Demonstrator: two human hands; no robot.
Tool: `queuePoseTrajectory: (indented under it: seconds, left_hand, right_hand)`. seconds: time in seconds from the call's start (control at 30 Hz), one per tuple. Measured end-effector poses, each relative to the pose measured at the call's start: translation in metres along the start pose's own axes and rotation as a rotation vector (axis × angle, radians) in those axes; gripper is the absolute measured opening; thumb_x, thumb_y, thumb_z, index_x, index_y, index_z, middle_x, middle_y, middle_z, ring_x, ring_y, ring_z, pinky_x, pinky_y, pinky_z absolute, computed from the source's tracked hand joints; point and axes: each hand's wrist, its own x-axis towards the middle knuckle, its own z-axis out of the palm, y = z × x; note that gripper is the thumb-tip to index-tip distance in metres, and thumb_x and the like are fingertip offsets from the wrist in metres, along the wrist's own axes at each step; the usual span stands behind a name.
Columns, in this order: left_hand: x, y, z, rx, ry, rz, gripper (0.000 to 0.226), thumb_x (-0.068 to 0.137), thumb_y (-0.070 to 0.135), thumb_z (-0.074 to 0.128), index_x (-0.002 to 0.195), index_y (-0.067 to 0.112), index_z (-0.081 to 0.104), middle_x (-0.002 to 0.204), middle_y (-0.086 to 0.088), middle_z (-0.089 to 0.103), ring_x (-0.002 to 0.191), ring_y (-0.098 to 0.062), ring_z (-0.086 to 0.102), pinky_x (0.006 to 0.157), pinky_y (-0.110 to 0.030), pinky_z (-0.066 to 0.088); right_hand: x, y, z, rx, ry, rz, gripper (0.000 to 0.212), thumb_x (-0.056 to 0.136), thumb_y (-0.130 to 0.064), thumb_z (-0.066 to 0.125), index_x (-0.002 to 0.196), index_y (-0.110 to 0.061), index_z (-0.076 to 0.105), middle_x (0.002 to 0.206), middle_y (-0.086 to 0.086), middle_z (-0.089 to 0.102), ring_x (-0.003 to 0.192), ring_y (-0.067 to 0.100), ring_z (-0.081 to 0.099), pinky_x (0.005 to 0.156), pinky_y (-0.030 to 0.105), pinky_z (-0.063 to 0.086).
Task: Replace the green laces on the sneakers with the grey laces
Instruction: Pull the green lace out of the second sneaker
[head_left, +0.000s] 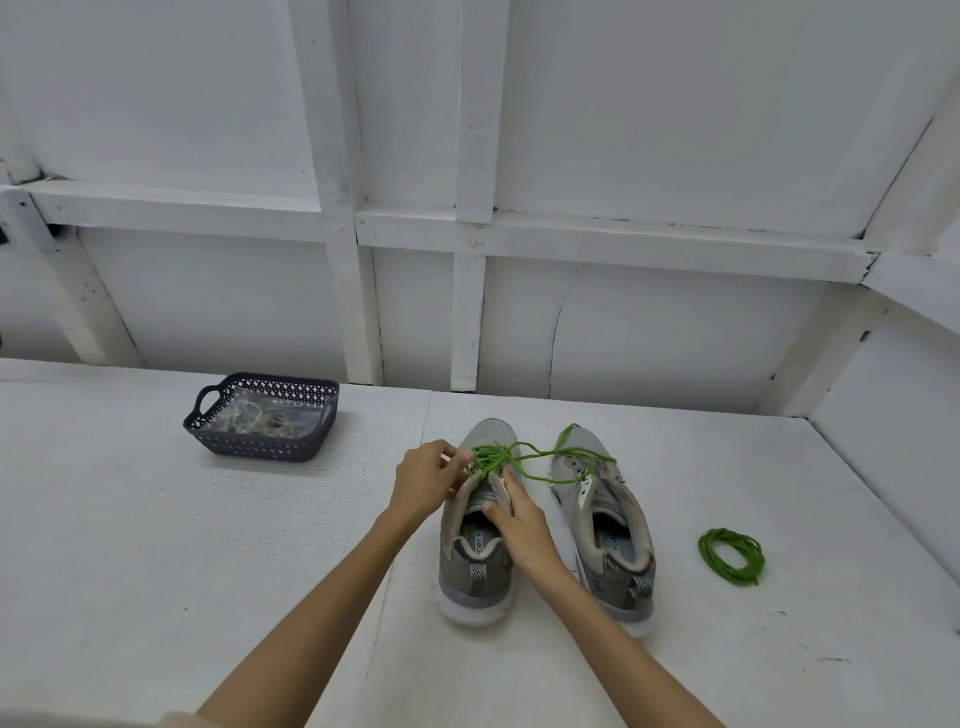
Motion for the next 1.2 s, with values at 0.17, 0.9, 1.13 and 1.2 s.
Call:
queuePoseTrajectory:
  seconds: [0.17, 0.9, 1.13, 1.2]
  left_hand:
    - [0.001, -0.004, -0.006, -0.079, -0.022, -0.012, 0.017, 0.093, 0.021, 0.063, 0.079, 0.011, 0.065, 0.079, -0.011, 0.072, 0.075, -0.026, 0.071, 0.071, -0.044, 0.06]
    - [-0.003, -0.005, 0.004, -0.087, 0.243, -0.022, 0.025, 0.083, 0.034, 0.073, 0.071, 0.012, 0.071, 0.071, -0.006, 0.07, 0.068, -0.021, 0.062, 0.064, -0.035, 0.046]
    - [-0.003, -0.013, 0.002, -0.147, 0.0, -0.083, 0.02, 0.081, 0.033, 0.075, 0.089, 0.015, 0.076, 0.083, 0.001, 0.073, 0.083, -0.011, 0.066, 0.07, -0.023, 0.049]
    - [-0.005, -0.015, 0.004, -0.142, 0.01, -0.063, 0.015, 0.082, 0.031, 0.075, 0.081, 0.016, 0.076, 0.078, 0.0, 0.073, 0.08, -0.013, 0.066, 0.075, -0.031, 0.051]
  right_hand:
    - [0.001, 0.002, 0.001, -0.006, 0.003, 0.003, 0.062, 0.098, -0.014, 0.053, 0.152, -0.012, 0.022, 0.16, 0.003, 0.02, 0.147, 0.014, 0.017, 0.119, 0.026, 0.015]
    - [0.001, 0.003, -0.001, -0.019, 0.017, -0.023, 0.048, 0.098, -0.015, 0.053, 0.144, -0.013, 0.039, 0.139, -0.003, 0.043, 0.137, 0.015, 0.036, 0.104, 0.016, 0.027]
    - [0.0, 0.003, 0.001, -0.021, 0.036, -0.043, 0.041, 0.097, -0.015, 0.055, 0.137, -0.013, 0.047, 0.132, 0.0, 0.052, 0.124, 0.014, 0.048, 0.102, 0.023, 0.038]
    - [0.0, 0.003, 0.001, -0.017, 0.038, -0.05, 0.039, 0.096, -0.015, 0.056, 0.135, -0.016, 0.048, 0.132, 0.001, 0.054, 0.124, 0.015, 0.049, 0.103, 0.025, 0.039]
